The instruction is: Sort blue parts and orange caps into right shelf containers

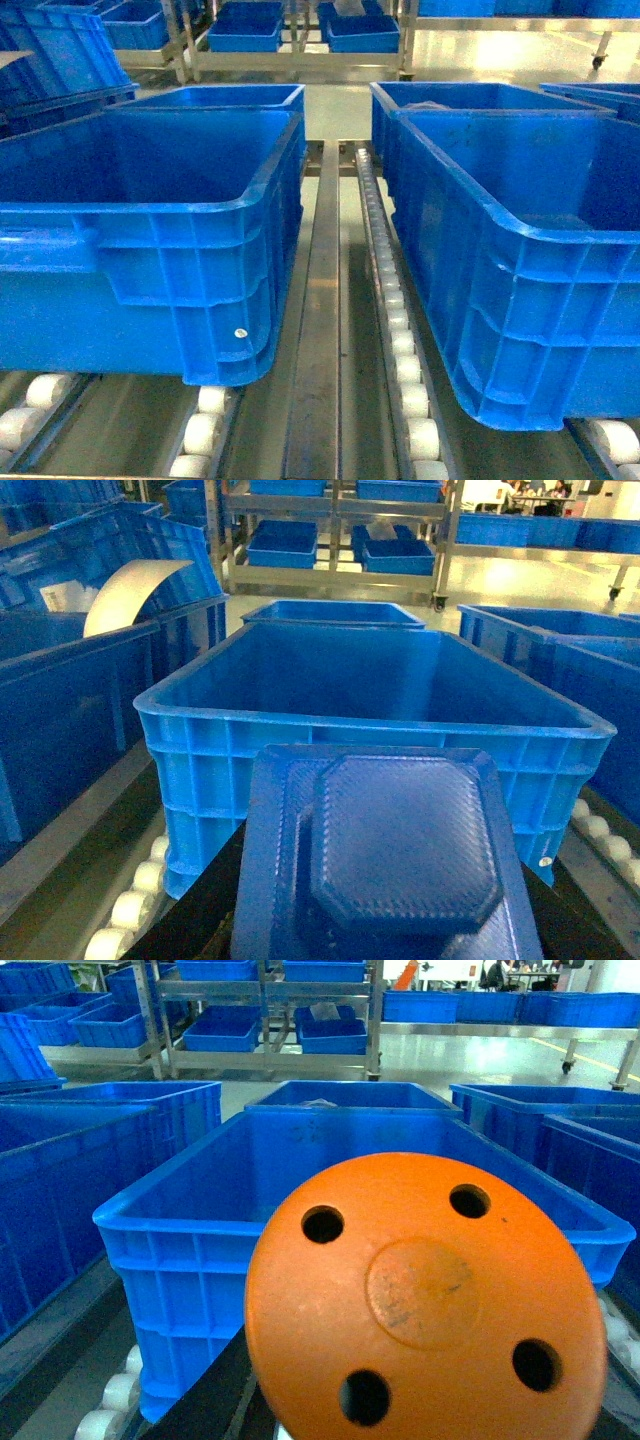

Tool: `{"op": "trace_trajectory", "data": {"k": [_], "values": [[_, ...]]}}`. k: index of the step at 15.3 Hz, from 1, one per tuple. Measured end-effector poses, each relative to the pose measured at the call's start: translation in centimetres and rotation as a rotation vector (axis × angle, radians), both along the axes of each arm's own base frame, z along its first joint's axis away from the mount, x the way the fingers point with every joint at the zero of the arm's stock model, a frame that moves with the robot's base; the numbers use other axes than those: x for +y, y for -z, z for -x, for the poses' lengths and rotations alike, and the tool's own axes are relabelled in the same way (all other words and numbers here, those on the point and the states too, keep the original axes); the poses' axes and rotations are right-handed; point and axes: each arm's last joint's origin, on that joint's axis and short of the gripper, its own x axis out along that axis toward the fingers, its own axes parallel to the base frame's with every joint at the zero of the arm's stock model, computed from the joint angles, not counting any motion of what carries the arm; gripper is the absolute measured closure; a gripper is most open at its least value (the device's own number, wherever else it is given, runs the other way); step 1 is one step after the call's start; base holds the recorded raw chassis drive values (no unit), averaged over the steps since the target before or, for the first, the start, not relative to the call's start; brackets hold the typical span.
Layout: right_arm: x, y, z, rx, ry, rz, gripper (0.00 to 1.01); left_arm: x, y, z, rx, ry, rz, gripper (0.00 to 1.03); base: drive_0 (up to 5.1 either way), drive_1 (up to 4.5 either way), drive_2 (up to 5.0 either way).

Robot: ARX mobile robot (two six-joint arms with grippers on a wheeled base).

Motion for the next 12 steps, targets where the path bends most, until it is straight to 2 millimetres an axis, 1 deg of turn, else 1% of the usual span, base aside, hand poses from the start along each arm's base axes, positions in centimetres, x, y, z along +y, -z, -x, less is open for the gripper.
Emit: {"op": "trace_trajectory", "data": {"k": [12], "values": [[0.00, 0.00, 0.00, 0.000, 0.000, 0.000, 0.57, 0.00, 0.00, 0.00, 0.000, 0.000, 0.000, 0.61, 0.0, 0.00, 0.0]]}}
